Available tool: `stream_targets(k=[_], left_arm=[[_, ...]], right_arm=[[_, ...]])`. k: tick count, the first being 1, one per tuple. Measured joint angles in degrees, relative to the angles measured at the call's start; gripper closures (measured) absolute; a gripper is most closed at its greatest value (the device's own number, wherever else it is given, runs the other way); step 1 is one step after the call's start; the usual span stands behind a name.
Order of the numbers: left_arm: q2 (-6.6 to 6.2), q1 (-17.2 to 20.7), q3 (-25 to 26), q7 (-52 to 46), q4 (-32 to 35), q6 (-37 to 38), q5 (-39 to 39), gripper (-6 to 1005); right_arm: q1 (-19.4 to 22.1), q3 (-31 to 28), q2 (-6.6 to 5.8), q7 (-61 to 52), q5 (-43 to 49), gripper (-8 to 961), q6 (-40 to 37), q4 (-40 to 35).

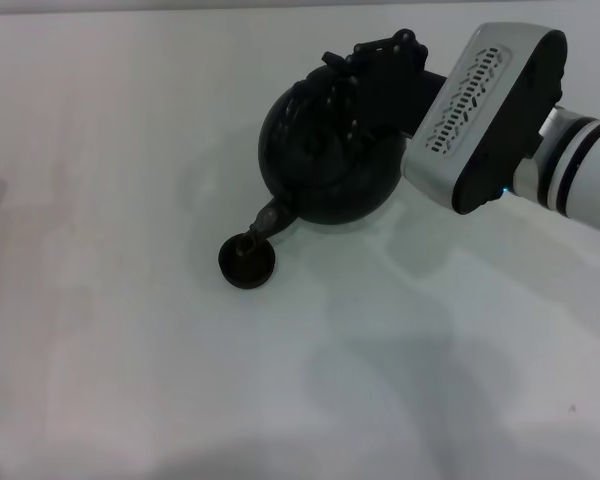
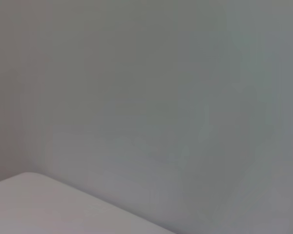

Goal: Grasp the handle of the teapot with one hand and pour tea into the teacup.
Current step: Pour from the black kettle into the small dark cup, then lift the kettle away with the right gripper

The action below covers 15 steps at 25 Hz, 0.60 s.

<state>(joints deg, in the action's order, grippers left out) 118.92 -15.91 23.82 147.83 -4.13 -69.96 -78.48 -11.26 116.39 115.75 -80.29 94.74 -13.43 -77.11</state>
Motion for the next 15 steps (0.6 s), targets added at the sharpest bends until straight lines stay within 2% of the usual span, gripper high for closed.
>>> stream_targets(k=[15], left_arm=[[0.00,-0.14,0.00,-0.25,-0.24,-0.12,0.00,110]], right_arm=[[0.42,5.07,-0.08,7.64,0.01,831,8.51,-0.46]])
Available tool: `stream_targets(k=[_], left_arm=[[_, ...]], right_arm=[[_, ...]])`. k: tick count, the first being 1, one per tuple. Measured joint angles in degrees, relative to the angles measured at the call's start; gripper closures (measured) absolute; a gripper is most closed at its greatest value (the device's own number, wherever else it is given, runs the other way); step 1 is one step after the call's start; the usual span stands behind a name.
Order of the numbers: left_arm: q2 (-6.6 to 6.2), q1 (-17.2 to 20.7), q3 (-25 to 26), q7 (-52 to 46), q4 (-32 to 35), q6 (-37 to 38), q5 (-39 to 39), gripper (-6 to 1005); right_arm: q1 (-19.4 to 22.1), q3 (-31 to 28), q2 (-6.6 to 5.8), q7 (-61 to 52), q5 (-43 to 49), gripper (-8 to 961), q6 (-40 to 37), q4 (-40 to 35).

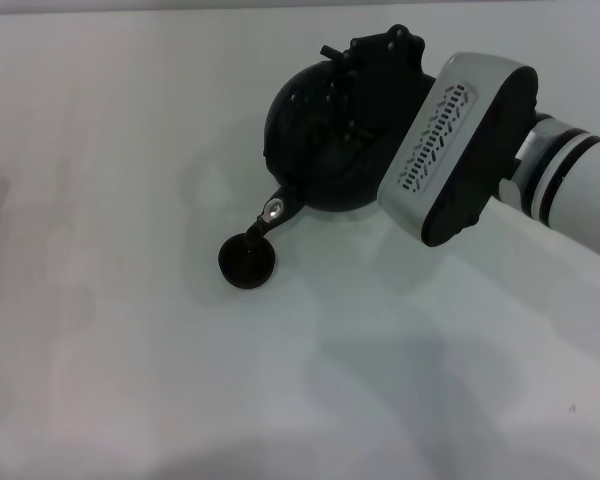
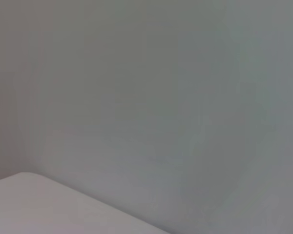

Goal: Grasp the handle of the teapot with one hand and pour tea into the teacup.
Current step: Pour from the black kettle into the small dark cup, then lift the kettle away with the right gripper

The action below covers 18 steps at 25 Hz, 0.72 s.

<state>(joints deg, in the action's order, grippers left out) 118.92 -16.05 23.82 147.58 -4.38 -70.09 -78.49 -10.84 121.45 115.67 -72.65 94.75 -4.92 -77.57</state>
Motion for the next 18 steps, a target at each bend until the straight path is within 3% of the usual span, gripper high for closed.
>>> stream_targets(k=[18], left_arm=[[0.00,-0.01,0.00,-0.10,-0.02,-0.12,0.00,109]], right_arm=[[1.79,0.38,-0.18,2.48,0.08,836,0.10,-2.04]])
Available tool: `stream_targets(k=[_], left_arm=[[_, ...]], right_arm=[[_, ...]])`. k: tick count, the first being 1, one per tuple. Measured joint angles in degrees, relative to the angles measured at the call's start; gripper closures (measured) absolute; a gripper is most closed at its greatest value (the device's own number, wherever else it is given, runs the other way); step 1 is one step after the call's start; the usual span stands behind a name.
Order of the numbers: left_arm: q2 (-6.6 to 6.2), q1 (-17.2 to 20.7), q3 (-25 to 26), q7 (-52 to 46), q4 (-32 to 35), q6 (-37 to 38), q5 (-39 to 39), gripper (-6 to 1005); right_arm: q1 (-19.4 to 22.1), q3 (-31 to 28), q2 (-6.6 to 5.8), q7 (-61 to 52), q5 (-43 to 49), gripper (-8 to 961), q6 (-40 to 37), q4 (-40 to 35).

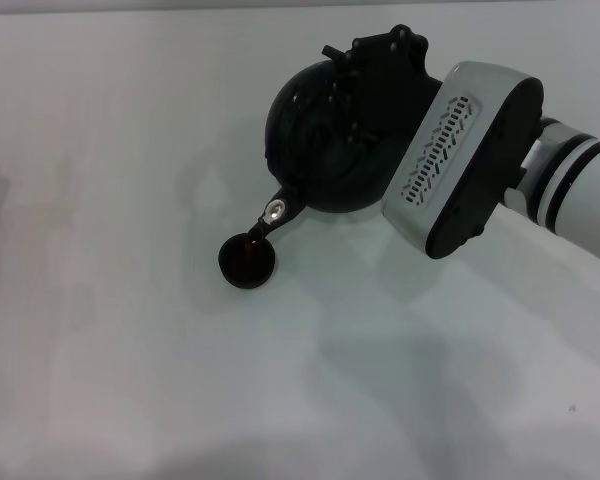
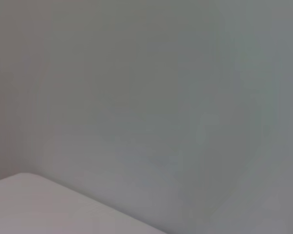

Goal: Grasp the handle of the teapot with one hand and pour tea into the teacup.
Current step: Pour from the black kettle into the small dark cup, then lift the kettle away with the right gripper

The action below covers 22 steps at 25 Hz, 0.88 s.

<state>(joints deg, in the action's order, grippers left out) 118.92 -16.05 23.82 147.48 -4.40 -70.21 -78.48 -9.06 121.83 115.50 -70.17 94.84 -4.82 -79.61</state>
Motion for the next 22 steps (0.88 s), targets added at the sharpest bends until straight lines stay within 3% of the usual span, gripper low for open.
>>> stream_targets(k=[22], left_arm=[[0.00,-0.21,0.00,0.00,0.30,0.17,-1.41,109]], right_arm=[[-0.01,-0.02,0.08,1.73,0.00,839,0.11,-0.66]])
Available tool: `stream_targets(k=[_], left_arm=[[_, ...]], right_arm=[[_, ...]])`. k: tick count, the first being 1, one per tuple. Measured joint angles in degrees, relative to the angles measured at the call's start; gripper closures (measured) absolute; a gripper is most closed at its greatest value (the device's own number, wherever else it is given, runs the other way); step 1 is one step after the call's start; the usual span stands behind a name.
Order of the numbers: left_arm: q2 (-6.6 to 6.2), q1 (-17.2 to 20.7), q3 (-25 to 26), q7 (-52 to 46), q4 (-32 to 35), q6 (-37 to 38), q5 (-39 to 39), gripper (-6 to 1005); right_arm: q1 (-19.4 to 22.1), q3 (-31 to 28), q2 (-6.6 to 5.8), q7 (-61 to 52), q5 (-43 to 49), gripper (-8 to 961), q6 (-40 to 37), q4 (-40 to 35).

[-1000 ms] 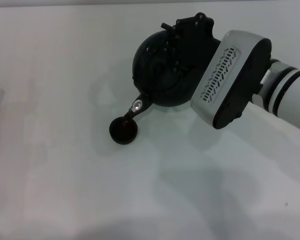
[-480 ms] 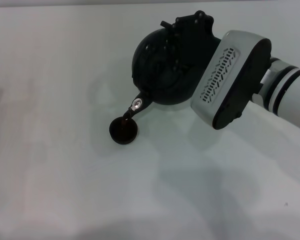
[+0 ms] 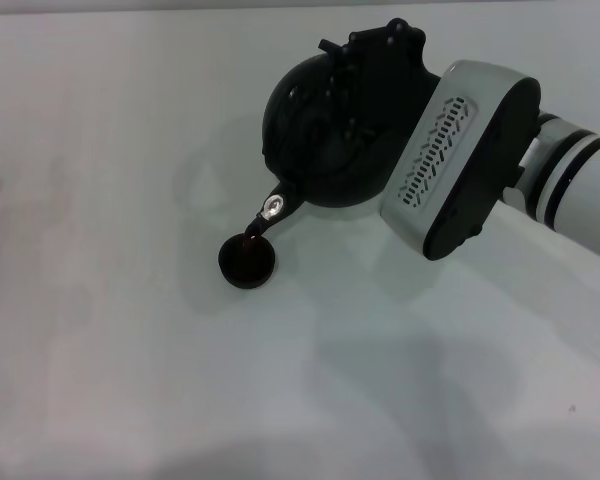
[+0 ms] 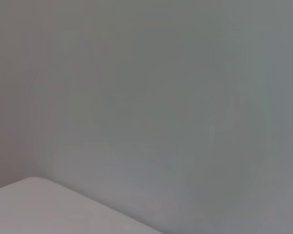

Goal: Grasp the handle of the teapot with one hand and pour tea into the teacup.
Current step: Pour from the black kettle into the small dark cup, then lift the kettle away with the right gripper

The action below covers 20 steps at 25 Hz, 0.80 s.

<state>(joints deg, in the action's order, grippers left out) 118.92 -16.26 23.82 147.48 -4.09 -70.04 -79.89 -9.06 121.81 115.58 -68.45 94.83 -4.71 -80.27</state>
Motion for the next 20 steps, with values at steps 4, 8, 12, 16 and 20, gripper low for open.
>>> stream_targets(k=[4,8,12,16,20], left_arm=[[0.00,-0.07,0.00,0.01,0.00,0.00,0.00,110],[0.00,-0.08,0.00,0.03,-0.01,0.00,0.00,110],[0.00,-0.09,0.00,0.08,-0.04,0.00,0.00,110],[0.00,-0.09,0.00,0.09,-0.04,0.00,0.00,110],[0.00,-0.09,0.00,0.10,-0.04,0.00,0.00,110]], right_arm=[[-0.15,0.00,0.00,0.07,0.00,840,0.12,-0.07],[-0.25,0.00,0.00,0.48,0.00,841,0.16,-0.08],[-0.21,0.00,0.00,0.68,0.00,841,0.23,-0.15],[-0.11,0.00,0.03,0.69,0.00,841,0.23,-0.16],[-0.02,0.07,0.08,0.61,-0.30,841,0.24,0.28]])
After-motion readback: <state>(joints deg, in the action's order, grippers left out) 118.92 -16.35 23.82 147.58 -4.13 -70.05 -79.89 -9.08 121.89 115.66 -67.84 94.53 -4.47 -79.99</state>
